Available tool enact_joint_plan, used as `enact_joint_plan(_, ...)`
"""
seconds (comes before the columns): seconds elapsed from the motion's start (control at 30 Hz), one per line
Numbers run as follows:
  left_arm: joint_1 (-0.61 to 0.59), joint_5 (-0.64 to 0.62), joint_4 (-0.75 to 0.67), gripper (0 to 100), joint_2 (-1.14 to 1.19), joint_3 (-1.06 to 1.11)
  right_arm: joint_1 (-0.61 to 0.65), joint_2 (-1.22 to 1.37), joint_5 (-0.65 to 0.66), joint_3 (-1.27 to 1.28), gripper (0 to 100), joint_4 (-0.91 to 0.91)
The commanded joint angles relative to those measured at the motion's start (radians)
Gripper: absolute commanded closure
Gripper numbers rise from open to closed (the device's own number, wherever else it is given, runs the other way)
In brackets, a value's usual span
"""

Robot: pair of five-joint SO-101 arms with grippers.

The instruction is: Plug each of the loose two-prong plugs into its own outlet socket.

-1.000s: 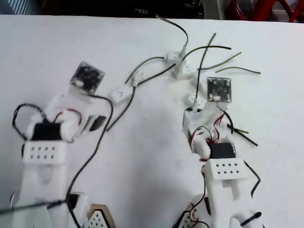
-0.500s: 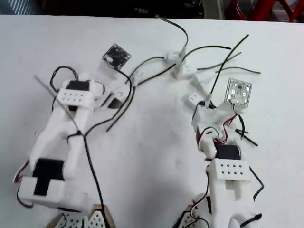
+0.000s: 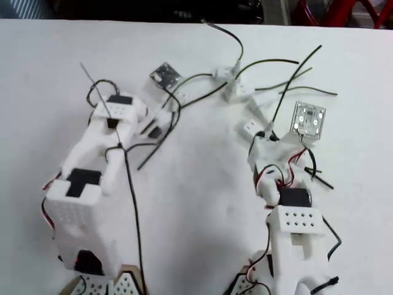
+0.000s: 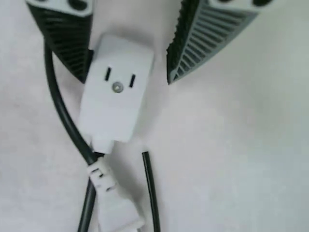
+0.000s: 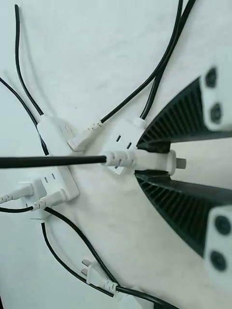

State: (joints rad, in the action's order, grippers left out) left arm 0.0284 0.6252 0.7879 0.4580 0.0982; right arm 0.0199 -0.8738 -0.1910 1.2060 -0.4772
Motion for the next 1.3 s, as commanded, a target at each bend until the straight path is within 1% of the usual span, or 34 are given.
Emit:
enact_joint_plan(0.0,0.01,0.006,0.006,84,-0.013,-0.055,-0.012,-0.021,-0.002,-0.005,98.1,0.025)
enact_joint_plan(0.27,0.008,0.002,0.161,98,-0.196,-0.048,-0.013,-0.024,-0.002,-0.003,98.1,0.025)
enact_joint_plan(0.53,0.005,0.006,0.358,98,-0.458,-0.048,-0.013,-0.022,-0.002,-0.002,98.1,0.025)
enact_joint_plan(0.63,0.012,0.006,0.46,98,-0.559,-0.046,-0.015,-0.024,-0.002,-0.002,98.1,0.025)
enact_joint_plan(0.73,0.015,0.008,0.569,98,-0.631,-0.046,-0.021,-0.024,-0.002,-0.002,98.1,0.025)
enact_joint_plan(0.83,0.015,0.006,0.64,98,-0.682,-0.017,-0.041,-0.024,-0.006,-0.003,98.1,0.025)
enact_joint_plan(0.93,0.033,0.008,0.641,98,-0.736,0.087,-0.041,-0.018,-0.005,0.0,98.1,0.047)
enact_joint_plan(1.03,0.061,0.008,0.606,98,-0.823,0.215,-0.041,-0.018,-0.003,0.0,98.1,0.047)
enact_joint_plan(1.27,0.127,-0.003,0.551,97,-1.185,0.437,-0.041,-0.018,-0.006,0.0,98.1,0.047)
